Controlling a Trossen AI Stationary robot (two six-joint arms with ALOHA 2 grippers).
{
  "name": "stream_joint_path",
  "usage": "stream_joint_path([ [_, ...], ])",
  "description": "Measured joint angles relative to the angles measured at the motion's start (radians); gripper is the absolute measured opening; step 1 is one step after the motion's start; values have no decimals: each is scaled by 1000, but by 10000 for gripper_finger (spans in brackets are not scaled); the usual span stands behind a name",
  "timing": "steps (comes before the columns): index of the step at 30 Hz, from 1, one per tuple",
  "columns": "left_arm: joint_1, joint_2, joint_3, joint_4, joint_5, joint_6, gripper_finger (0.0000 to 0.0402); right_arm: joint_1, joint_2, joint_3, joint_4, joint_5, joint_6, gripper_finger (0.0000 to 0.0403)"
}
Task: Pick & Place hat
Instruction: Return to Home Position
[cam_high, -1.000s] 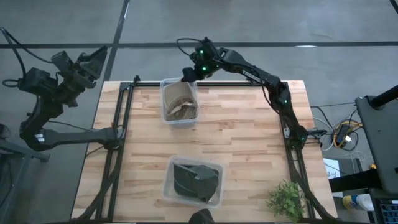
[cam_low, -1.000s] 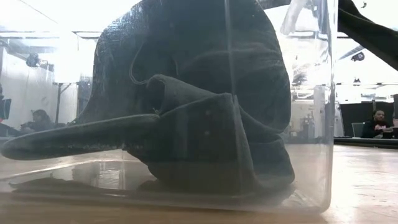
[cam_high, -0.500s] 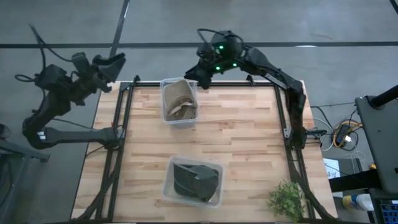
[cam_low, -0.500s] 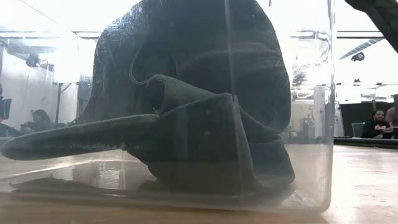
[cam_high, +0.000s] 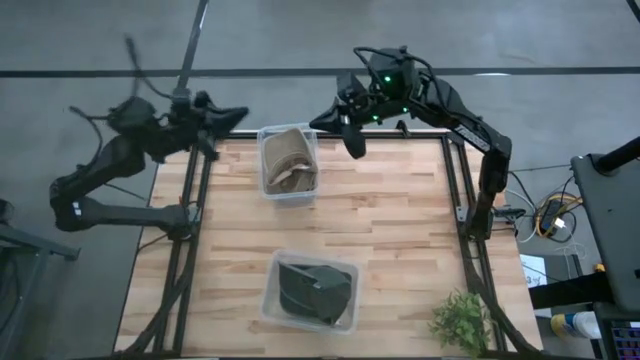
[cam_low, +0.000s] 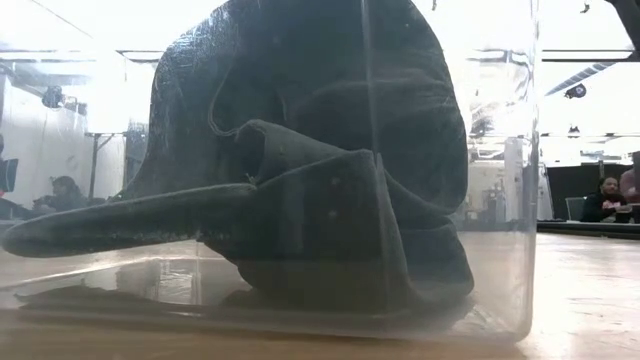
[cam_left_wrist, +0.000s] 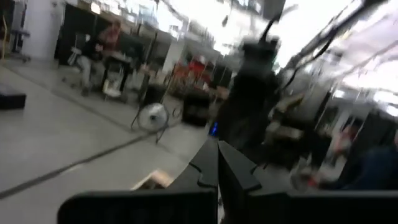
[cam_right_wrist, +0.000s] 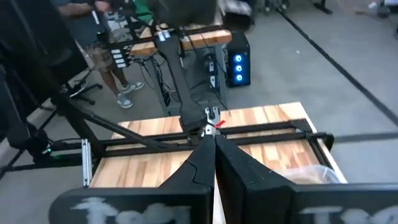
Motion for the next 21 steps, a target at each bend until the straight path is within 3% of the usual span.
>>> stream_joint_path([
  [21, 0, -123, 0, -157, 42, 78, 0, 36, -162, -20, -106, 5, -126, 7],
])
